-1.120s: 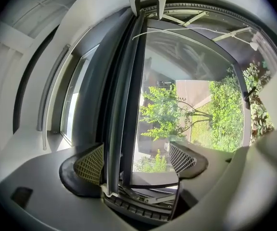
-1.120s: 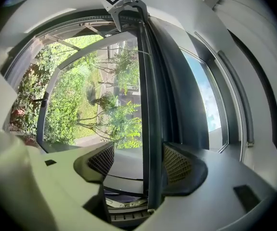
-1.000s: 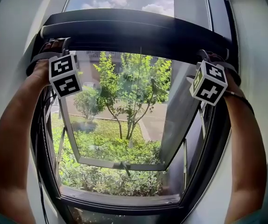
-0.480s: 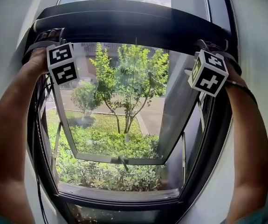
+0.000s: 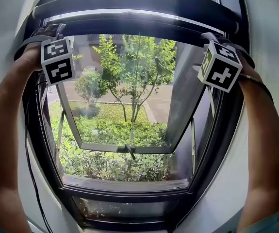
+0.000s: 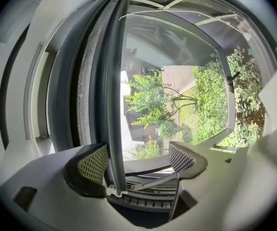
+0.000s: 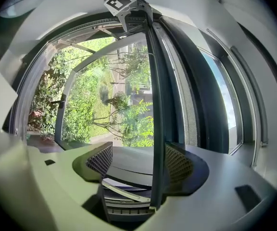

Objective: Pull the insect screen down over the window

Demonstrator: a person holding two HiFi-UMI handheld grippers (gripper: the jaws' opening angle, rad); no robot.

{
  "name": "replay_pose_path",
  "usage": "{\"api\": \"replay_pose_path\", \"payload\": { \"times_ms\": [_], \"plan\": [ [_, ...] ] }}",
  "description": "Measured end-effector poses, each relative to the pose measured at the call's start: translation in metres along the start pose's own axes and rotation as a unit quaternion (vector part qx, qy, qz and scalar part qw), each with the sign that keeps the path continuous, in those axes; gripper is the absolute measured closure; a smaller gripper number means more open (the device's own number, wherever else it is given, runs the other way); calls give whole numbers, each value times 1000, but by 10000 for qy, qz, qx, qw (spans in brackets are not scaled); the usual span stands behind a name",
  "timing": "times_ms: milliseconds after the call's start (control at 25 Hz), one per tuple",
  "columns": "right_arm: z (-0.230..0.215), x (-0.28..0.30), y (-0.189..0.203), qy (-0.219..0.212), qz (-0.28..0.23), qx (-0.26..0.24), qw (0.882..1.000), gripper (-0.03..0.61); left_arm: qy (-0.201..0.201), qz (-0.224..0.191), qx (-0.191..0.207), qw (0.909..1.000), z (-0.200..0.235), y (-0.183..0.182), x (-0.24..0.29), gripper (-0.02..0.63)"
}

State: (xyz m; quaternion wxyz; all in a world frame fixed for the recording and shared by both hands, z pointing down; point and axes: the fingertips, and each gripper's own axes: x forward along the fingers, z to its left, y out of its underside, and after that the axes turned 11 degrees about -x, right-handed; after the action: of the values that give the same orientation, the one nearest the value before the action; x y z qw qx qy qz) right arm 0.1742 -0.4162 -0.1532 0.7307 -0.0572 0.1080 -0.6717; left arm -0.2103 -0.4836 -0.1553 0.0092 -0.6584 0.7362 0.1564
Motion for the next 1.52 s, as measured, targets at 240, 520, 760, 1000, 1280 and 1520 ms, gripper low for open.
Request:
{"api": "replay_pose_path", "payload": {
  "times_ms": [240, 520, 760, 1000, 1280, 1520],
  "plan": [
    [41, -8, -9, -252, -134, -17, 9996, 258, 332, 28, 160, 9993, -40, 11, -16, 206],
    [84, -10, -17, -650, -157, 9, 9978, 258, 742, 1, 161, 9971, -83, 22, -29, 210],
    [120, -16, -25, -943, -195, -102, 9953, 259, 1057, 72, 304, 9939, -120, 31, -41, 210],
    [139, -19, -30, -1100, -240, -156, 9935, 259, 1165, 122, 350, 9925, -139, 37, -46, 210],
    [158, -21, -33, -1209, -297, -163, 9921, 259, 1291, 113, 372, 9909, -158, 40, -52, 218],
    [193, -25, -41, -1535, -322, -369, 9869, 259, 1572, 164, 512, 9861, -192, 48, -64, 235]
  ]
}}
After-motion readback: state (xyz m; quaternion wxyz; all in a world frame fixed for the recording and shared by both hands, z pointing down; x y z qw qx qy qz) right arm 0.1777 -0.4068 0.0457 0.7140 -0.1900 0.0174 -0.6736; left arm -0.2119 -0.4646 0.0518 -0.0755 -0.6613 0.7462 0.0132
